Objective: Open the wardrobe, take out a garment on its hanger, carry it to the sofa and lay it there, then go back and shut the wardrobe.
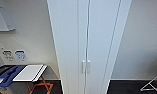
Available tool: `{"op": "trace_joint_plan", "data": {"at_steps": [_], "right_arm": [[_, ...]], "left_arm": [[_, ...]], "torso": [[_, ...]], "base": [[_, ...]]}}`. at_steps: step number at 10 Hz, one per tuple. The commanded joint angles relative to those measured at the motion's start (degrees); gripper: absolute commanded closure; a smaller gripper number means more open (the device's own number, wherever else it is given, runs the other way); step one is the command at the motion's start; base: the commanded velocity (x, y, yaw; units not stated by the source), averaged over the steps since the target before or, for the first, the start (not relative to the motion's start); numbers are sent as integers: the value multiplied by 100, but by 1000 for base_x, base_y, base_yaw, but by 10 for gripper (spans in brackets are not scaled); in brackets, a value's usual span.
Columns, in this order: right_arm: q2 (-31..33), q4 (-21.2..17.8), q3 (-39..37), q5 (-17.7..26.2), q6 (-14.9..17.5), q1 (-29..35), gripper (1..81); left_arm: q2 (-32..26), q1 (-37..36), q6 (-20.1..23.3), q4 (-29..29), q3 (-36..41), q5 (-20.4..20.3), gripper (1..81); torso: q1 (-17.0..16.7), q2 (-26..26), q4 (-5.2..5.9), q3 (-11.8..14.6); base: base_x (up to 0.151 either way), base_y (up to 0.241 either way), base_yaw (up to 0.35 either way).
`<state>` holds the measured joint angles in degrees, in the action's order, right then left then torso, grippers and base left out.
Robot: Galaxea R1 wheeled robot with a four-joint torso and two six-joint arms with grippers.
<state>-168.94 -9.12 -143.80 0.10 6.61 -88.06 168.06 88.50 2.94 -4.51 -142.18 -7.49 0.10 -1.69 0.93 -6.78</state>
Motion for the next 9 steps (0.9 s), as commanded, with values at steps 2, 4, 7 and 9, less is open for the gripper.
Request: {"op": "trace_joint_plan", "data": {"at_steps": [2, 4, 7, 9], "right_arm": [[-11, -90, 37, 368, 25, 126, 10], [-11, -55, 37, 368, 25, 170, 10], [-11, -2, 29, 368, 25, 170, 10], [-11, -2, 29, 368, 25, 144, 10]], "left_arm": [[-35, -136, 31, -59, 41, 309, 10], [-26, -118, 31, -32, 50, 309, 10], [-26, -100, 31, -6, 50, 291, 10], [-26, -100, 31, -6, 41, 291, 10]], "torso": [[0, 0, 0, 0], [0, 0, 0, 0], [-7, -2, 0, 0], [-7, -2, 0, 0]], "base": [[0, 0, 0], [35, 0, 0], [79, 0, 0], [79, 0, 0]]}}
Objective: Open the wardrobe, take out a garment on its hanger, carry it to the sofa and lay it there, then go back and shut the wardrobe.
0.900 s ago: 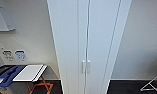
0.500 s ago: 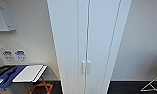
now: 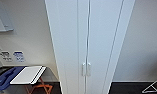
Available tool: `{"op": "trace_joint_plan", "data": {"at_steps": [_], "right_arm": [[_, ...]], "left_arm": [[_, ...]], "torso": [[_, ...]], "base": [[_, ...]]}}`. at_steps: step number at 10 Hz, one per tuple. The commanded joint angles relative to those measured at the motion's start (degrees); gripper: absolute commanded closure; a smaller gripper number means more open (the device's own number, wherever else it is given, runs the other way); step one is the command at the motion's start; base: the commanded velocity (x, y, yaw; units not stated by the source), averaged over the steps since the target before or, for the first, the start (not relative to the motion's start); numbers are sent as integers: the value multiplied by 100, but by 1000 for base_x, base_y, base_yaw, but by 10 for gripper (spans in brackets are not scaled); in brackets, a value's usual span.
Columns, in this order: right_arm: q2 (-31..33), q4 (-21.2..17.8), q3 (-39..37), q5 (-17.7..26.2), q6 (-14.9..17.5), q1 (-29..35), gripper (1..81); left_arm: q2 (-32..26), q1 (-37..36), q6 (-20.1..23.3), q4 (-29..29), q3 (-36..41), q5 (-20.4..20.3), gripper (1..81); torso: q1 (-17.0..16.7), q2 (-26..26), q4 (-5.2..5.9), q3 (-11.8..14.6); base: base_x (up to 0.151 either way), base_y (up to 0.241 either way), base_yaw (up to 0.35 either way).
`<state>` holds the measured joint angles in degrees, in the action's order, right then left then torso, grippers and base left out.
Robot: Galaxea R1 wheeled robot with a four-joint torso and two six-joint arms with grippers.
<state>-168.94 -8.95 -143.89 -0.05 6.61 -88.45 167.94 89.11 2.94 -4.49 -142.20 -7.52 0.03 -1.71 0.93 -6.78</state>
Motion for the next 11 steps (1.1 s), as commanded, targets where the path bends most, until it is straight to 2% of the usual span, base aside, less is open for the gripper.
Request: {"op": "trace_joint_plan", "data": {"at_steps": [1, 11], "right_arm": [[-11, -19, 45, 374, 25, 183, 10], [-37, 25, 11, 383, 34, 227, 10]], "left_arm": [[-6, -161, 31, -8, 52, 295, 10], [12, -161, 31, -34, 52, 295, 10]], "torso": [[0, 0, 0, 0], [-2, 2, 0, 0]], "base": [[79, 0, 0], [78, 0, 0]]}}
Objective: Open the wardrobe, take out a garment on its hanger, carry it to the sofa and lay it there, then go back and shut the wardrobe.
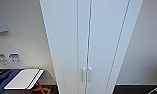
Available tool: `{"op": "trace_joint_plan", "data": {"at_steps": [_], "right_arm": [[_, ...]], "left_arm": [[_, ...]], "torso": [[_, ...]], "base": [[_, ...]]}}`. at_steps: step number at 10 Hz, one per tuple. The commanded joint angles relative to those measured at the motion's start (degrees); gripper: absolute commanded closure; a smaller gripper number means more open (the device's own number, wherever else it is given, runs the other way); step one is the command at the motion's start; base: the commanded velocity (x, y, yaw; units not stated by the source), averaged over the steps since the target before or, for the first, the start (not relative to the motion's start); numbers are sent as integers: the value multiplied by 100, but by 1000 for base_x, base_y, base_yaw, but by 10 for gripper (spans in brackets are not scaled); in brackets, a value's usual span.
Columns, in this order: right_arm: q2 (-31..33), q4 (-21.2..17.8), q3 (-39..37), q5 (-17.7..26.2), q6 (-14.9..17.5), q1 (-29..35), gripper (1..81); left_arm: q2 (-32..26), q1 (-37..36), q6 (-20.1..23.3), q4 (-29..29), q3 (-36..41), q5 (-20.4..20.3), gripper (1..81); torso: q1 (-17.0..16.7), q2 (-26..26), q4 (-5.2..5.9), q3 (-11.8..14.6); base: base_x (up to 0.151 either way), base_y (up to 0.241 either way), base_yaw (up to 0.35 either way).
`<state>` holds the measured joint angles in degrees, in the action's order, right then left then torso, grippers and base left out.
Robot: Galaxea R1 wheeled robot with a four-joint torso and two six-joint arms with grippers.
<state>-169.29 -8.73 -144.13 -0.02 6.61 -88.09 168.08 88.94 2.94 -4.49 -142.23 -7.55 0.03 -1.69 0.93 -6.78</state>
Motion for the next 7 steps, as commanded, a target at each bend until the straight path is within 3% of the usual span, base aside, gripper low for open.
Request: {"op": "trace_joint_plan", "data": {"at_steps": [1, 7], "right_arm": [[-2, -6, 35, 380, 34, 190, 10], [77, -112, 131, 398, 16, 252, 10]], "left_arm": [[-2, -144, 31, -26, 46, 298, 10], [-371, -161, -39, -8, 484, 307, 10]], "torso": [[0, 0, 0, 0], [5, 0, 0, 0]], "base": [[0, 0, 0], [0, 0, 0]]}}
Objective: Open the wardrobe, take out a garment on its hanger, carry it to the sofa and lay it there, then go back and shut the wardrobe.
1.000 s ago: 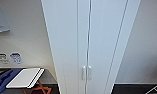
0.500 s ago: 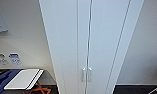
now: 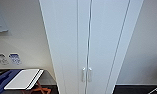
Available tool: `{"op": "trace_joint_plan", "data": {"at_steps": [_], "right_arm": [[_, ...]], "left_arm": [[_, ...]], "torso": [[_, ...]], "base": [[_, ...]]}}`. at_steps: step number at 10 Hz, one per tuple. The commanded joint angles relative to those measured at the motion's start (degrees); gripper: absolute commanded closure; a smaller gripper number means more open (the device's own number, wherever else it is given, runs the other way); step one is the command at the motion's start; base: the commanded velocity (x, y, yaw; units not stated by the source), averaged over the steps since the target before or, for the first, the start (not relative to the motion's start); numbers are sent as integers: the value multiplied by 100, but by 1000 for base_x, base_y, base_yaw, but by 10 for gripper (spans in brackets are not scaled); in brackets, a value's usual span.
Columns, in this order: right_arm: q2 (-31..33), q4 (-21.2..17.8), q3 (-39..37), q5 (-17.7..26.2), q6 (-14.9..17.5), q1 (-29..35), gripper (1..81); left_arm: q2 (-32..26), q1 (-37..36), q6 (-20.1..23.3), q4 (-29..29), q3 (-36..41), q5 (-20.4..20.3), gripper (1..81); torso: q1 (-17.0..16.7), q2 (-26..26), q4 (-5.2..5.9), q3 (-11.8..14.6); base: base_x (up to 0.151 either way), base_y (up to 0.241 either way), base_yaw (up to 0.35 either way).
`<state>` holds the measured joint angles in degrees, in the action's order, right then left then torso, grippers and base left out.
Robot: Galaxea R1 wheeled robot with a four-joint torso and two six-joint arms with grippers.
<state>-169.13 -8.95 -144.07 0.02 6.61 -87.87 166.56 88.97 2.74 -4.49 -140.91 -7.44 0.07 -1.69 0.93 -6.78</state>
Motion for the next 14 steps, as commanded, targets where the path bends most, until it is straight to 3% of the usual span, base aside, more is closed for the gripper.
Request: {"op": "trace_joint_plan", "data": {"at_steps": [1, 8, 14], "right_arm": [[140, -90, 248, 393, 25, 239, 10], [1379, -90, 2075, 455, -2, 537, 10], [2837, -54, 4131, 428, -45, 1047, 10]], "left_arm": [[-446, -191, -19, -17, 704, 295, 10], [-1791, -445, -28, -8, 2417, 287, 10], [-3084, -920, -37, 0, 4097, 304, 10]], "torso": [[0, 0, 0, 0], [0, 0, 0, 0], [0, 2, 0, 0]], "base": [[0, 0, 0], [0, 0, 0], [0, 0, 0]]}}
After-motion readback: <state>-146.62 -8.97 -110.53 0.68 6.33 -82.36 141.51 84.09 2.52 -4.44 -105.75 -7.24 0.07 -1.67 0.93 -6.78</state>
